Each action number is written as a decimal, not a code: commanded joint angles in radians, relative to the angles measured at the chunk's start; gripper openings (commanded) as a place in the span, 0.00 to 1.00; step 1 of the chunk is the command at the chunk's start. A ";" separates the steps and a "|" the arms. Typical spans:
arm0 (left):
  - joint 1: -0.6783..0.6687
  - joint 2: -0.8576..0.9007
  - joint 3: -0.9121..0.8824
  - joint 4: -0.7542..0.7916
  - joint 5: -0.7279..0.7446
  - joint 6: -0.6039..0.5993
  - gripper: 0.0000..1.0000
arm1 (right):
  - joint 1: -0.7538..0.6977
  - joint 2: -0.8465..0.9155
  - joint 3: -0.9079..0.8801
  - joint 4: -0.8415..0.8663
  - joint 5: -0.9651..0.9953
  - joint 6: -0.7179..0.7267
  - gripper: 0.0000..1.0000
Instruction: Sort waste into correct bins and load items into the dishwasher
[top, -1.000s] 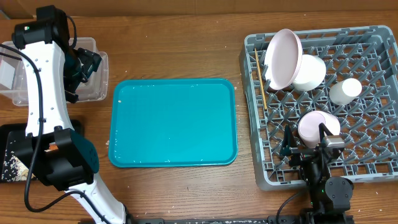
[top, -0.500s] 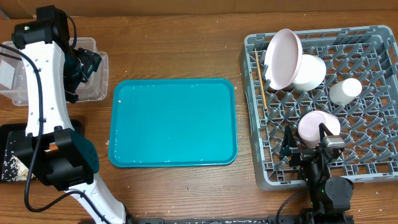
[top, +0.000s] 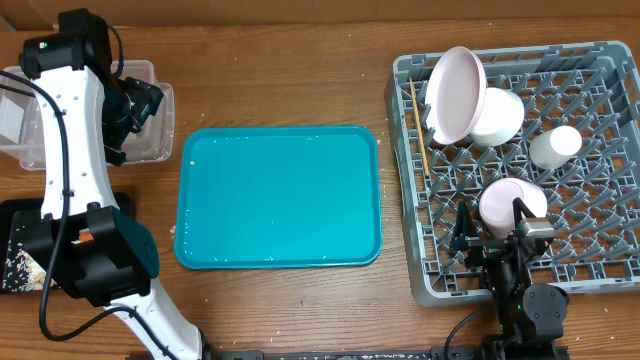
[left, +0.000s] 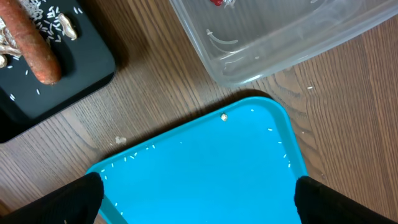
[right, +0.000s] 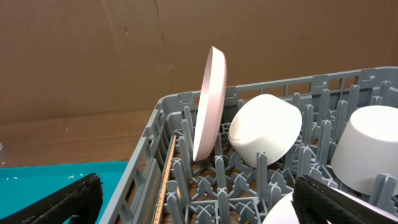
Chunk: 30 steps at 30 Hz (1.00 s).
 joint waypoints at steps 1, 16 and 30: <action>-0.002 -0.031 -0.005 -0.007 -0.013 0.054 0.99 | -0.002 -0.010 -0.010 0.006 0.008 0.000 1.00; -0.167 -0.162 -0.005 0.126 -0.086 0.406 1.00 | -0.002 -0.010 -0.010 0.006 0.008 0.000 1.00; -0.264 -0.349 -0.158 0.243 -0.081 0.582 1.00 | -0.002 -0.010 -0.010 0.006 0.008 0.000 1.00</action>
